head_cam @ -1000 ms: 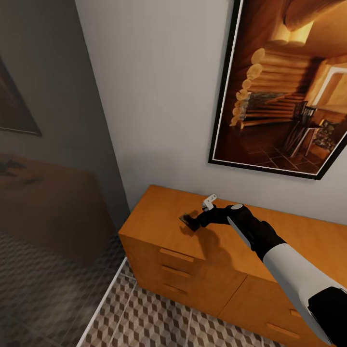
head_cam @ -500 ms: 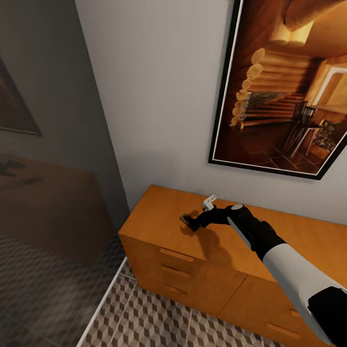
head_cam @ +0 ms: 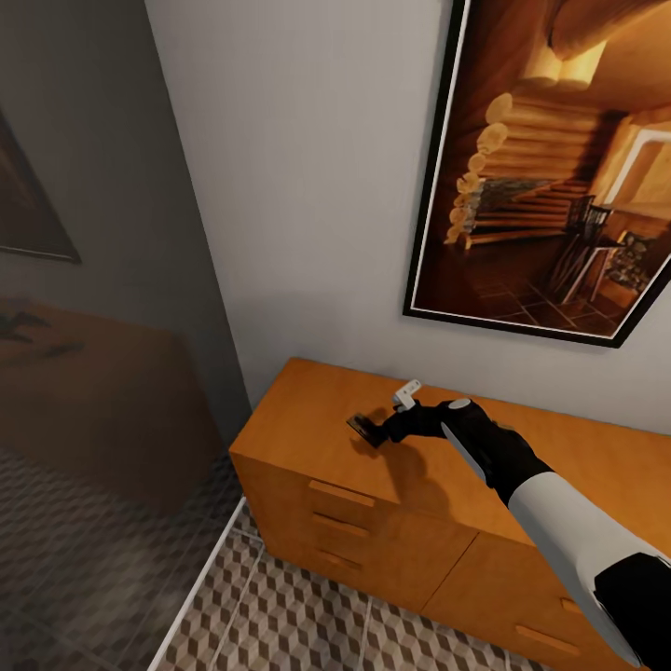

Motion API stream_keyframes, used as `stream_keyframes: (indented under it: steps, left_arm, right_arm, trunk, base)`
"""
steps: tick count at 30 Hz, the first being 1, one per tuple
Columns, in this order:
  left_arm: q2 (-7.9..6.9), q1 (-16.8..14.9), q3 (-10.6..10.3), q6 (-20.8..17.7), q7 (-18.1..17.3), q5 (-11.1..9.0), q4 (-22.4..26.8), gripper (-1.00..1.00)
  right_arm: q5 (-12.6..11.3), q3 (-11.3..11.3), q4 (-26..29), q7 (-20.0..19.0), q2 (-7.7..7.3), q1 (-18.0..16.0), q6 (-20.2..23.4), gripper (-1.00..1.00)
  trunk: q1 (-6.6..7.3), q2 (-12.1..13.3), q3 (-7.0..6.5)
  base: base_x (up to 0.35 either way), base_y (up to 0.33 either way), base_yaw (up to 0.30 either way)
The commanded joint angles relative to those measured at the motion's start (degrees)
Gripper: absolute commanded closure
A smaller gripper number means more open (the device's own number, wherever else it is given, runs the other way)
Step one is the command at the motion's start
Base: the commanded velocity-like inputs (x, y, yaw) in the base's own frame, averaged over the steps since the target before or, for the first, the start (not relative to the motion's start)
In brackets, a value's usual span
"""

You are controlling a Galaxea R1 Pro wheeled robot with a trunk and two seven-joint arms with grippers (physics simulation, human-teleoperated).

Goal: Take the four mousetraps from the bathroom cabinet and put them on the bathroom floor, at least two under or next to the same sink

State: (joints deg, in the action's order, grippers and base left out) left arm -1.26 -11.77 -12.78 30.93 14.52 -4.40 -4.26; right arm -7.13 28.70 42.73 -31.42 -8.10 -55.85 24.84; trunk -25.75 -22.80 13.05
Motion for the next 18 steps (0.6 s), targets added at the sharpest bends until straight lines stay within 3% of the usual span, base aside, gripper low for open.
stream_keyframes:
  steps: [1, 18]
  left_arm:
    - [0.03, -0.09, -0.5, 0.36, 0.07, -0.44, -0.22, -1.0]
    - [0.09, -0.09, -0.5, 0.18, 0.07, -0.44, -0.22, -1.0]
  right_arm:
    - [-0.61, 0.22, -0.04, 0.15, -0.07, -0.08, 0.43, -1.0]
    - [-0.64, 0.22, -2.5, 0.14, 0.08, -0.09, -3.04, -1.0]
  trunk:
    - [-0.03, -0.12, 0.11]
    - [-0.03, -0.12, 0.11]
  base:
    - [0.0, 0.0, 0.0]
    - [0.0, 0.0, 0.0]
